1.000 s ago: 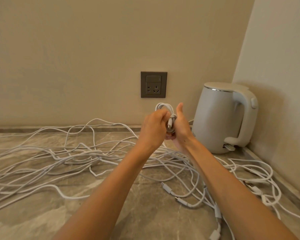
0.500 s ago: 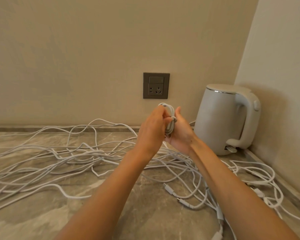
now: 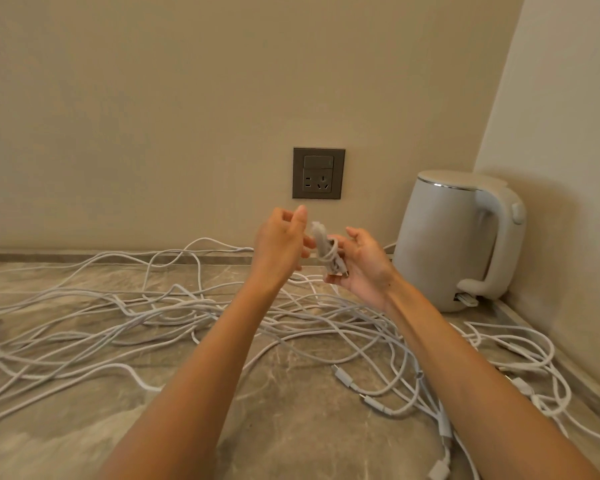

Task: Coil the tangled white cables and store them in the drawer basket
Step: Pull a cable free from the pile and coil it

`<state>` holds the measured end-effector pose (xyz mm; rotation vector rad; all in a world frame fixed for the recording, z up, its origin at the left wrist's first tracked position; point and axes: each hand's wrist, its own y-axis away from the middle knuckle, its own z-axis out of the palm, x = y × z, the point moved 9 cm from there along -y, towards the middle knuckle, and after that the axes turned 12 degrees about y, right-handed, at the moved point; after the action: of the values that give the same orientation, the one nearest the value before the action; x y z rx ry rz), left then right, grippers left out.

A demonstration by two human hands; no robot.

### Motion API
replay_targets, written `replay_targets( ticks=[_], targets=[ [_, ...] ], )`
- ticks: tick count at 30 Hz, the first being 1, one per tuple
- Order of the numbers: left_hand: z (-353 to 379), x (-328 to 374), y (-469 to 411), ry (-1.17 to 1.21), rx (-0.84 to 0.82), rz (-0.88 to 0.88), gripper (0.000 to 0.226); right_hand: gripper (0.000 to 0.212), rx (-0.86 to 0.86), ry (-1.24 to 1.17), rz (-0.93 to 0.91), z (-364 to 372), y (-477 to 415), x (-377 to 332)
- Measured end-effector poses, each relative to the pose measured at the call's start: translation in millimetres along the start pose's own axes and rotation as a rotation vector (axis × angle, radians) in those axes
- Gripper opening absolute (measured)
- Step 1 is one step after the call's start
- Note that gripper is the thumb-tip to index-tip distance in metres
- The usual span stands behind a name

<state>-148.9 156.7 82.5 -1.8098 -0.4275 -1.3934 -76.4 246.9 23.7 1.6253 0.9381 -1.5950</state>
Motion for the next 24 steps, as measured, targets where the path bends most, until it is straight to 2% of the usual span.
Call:
replay_targets(
  ticks=[5,8,10,14,19,24],
  targets=[
    [-3.7,-10.8,-3.3,-0.152,-0.039,-0.029,0.024,0.053,-0.027,0.088,0.011,5.4,-3.0,3.2],
    [-7.5,-16.3,-5.7,-0.227,-0.033,-0.043,0.022,0.039,-0.039,0.088,-0.002,6.5,-0.2,-0.7],
    [-10.1,-19.0,-6.2,-0.264,-0.019,-0.047,0.022,0.027,-0.032,0.17,-0.013,8.5,2.2,-5.0],
    [-19.6,-14.8,-3.0,-0.353,0.007,0.0,0.021,0.025,-0.079,0.274,-0.003,21.2,7.0,-8.6],
    [-50.0,-2.8,14.1,-0.307,-0.011,-0.012,0.019,0.026,-0.086,0.347,0.005,40.3,17.3,-16.4],
    [-105.6,12.4,49.1,-0.254,-0.025,-0.068,0.017,0.02,-0.141,0.45,-0.008,95.2,35.0,-27.2]
  ],
)
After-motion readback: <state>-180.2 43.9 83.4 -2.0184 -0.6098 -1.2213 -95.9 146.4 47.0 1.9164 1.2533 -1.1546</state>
